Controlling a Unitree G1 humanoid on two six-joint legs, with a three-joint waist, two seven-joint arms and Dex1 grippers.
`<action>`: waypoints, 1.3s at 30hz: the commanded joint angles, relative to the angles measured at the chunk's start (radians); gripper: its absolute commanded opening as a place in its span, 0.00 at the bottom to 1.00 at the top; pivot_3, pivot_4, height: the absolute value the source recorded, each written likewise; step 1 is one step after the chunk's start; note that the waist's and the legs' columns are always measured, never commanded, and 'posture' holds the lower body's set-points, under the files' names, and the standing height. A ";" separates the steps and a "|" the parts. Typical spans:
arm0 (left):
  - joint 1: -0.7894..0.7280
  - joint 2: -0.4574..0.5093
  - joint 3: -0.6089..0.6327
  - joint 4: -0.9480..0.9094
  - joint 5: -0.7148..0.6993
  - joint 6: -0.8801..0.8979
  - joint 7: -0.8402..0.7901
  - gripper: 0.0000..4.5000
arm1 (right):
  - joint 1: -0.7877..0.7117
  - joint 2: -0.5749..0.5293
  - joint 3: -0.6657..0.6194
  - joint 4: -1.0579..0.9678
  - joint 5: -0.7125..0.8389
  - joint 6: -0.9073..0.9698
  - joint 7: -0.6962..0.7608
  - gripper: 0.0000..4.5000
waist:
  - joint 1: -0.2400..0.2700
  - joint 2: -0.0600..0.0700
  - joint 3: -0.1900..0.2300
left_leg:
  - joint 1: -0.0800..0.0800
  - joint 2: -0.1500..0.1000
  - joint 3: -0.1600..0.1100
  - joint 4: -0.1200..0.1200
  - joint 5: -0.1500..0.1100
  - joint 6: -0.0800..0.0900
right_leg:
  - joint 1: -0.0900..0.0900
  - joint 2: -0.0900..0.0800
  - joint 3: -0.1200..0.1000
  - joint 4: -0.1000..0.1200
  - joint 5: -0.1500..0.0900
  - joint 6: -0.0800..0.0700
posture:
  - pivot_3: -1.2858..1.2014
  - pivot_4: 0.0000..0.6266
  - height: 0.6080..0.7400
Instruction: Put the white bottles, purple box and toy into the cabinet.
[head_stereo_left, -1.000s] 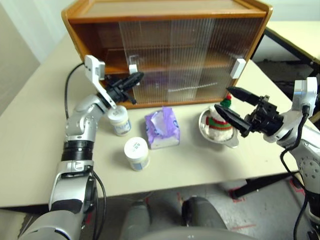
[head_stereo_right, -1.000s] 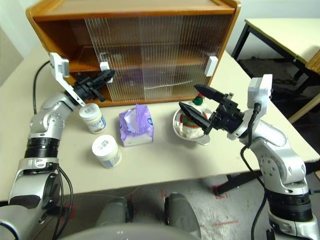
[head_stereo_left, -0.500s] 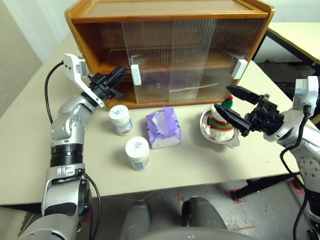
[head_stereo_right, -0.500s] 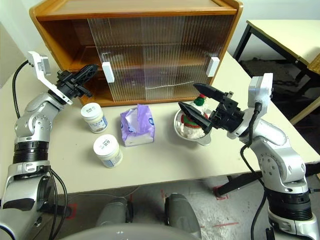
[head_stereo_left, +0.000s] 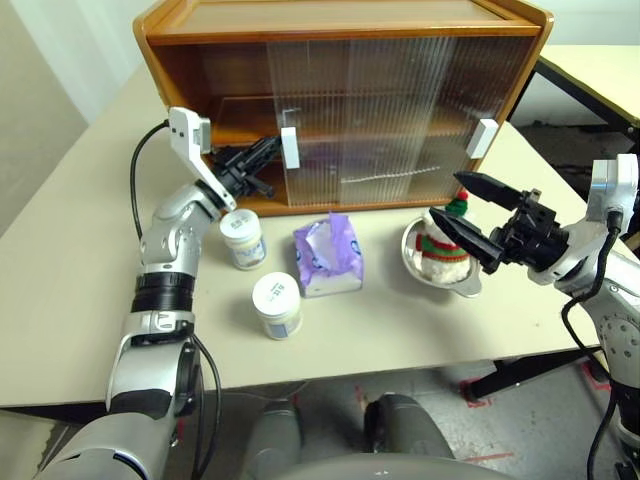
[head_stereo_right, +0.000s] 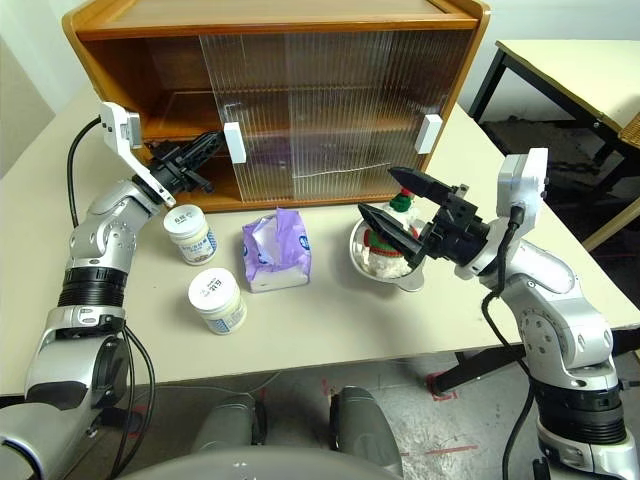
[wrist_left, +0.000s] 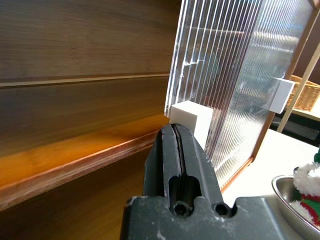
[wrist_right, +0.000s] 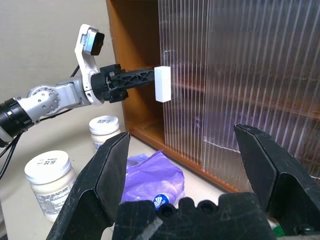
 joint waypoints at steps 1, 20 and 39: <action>-0.038 -0.018 -0.025 0.048 0.024 -0.029 -0.021 0.01 | 0.016 -0.005 -0.022 -0.029 0.003 -0.004 -0.011 1.00 | 0.000 0.000 0.000 | 0.000 0.000 0.000 0.000 0.000 0.000 | 0.000 0.000 0.000 0.000 0.000 0.000 | 0.46 0.00 1.00; -0.142 -0.071 -0.071 0.154 0.063 -0.063 -0.099 0.01 | 0.033 0.000 -0.028 -0.051 0.002 -0.009 -0.042 1.00 | -0.039 0.000 0.000 | 0.000 0.000 0.000 0.000 0.000 0.000 | 0.000 0.000 0.000 0.000 0.000 0.000 | 0.45 0.00 1.00; -0.158 -0.075 -0.022 0.160 0.032 -0.107 -0.094 0.01 | 0.020 0.001 -0.018 -0.033 0.000 -0.014 -0.036 1.00 | -0.048 0.000 0.000 | 0.000 0.000 0.000 0.001 0.000 0.000 | 0.000 0.000 0.000 0.000 0.001 0.001 | 0.46 0.00 1.00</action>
